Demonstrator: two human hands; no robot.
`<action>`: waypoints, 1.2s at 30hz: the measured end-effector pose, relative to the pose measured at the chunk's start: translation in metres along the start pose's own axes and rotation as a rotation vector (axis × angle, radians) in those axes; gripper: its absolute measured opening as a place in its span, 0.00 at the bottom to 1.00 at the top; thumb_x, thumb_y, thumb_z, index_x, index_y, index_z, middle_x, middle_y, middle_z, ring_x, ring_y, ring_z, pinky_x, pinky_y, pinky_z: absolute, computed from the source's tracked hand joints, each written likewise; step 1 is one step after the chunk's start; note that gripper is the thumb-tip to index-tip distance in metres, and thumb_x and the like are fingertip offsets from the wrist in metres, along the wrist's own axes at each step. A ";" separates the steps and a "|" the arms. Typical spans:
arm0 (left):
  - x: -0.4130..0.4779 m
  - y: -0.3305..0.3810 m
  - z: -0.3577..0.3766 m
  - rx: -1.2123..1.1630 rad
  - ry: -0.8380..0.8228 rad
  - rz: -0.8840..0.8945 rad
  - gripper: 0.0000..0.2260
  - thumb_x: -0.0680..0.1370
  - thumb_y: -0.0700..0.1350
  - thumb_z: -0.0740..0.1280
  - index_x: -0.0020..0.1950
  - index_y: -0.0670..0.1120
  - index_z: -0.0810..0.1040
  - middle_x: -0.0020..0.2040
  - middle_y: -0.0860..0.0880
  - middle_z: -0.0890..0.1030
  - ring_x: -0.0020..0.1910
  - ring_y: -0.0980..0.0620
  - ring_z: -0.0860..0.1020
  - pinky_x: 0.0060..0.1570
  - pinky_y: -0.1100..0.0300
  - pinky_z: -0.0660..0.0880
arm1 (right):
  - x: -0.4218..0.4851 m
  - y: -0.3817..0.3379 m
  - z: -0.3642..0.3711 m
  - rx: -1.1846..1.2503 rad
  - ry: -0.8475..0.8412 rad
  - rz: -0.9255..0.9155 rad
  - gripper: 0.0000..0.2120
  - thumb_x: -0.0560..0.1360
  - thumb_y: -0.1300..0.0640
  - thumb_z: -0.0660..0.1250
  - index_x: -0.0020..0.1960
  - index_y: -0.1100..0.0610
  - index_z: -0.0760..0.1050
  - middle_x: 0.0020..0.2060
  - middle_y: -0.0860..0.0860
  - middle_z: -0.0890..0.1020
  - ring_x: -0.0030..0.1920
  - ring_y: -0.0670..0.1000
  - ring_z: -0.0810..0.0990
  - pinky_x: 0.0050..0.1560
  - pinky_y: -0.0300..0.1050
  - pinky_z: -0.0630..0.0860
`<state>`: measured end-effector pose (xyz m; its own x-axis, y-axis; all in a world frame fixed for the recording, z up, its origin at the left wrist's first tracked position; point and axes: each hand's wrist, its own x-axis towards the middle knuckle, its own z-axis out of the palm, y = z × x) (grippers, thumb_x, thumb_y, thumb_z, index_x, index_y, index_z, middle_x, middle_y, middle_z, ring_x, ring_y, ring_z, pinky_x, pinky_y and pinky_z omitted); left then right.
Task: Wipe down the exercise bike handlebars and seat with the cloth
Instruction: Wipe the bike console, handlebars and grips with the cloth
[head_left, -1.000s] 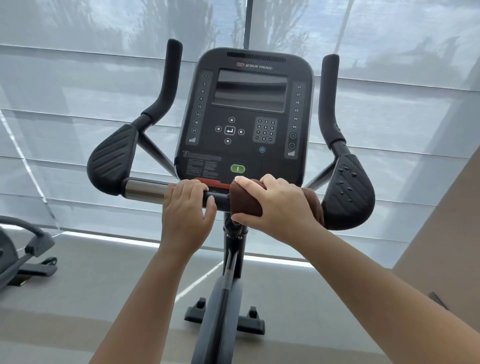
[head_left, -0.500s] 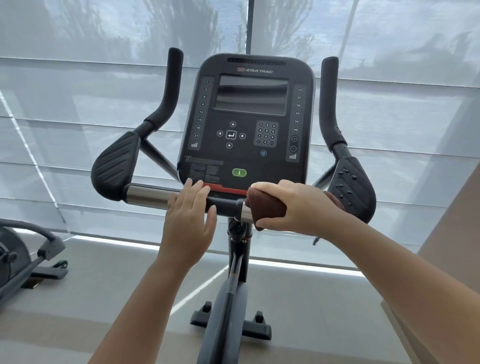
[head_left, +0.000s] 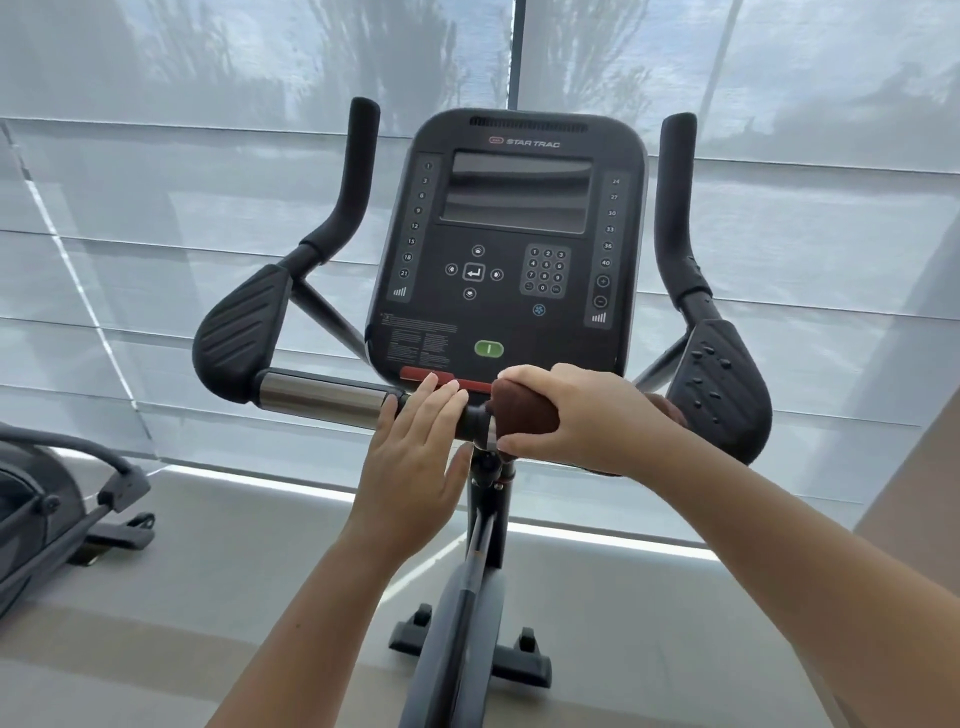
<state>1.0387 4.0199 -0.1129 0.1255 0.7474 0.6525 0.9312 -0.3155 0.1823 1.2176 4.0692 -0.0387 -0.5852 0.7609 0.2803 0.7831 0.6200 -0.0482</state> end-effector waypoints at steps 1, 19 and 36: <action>0.000 0.000 0.000 -0.001 -0.005 0.001 0.22 0.77 0.48 0.52 0.66 0.39 0.70 0.66 0.43 0.72 0.69 0.44 0.65 0.67 0.45 0.56 | 0.001 -0.009 0.007 -0.080 0.078 -0.032 0.30 0.69 0.34 0.62 0.68 0.41 0.62 0.47 0.51 0.75 0.45 0.53 0.75 0.42 0.45 0.71; 0.019 0.060 -0.026 -0.094 0.089 -0.003 0.19 0.76 0.42 0.58 0.65 0.37 0.70 0.67 0.41 0.71 0.70 0.43 0.63 0.66 0.40 0.58 | -0.071 0.044 -0.051 -0.107 0.909 -0.115 0.26 0.72 0.40 0.66 0.66 0.49 0.69 0.44 0.55 0.78 0.42 0.54 0.77 0.43 0.47 0.75; 0.038 0.117 0.046 0.066 0.079 0.062 0.21 0.78 0.48 0.52 0.65 0.39 0.73 0.66 0.43 0.72 0.67 0.43 0.68 0.65 0.41 0.58 | -0.070 0.117 -0.019 -0.031 0.509 -0.276 0.19 0.69 0.41 0.67 0.52 0.53 0.82 0.41 0.52 0.80 0.40 0.55 0.78 0.44 0.51 0.73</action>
<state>1.1682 4.0384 -0.1000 0.1585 0.6787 0.7171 0.9435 -0.3183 0.0927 1.3537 4.0847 -0.0452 -0.6001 0.3791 0.7044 0.6260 0.7708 0.1186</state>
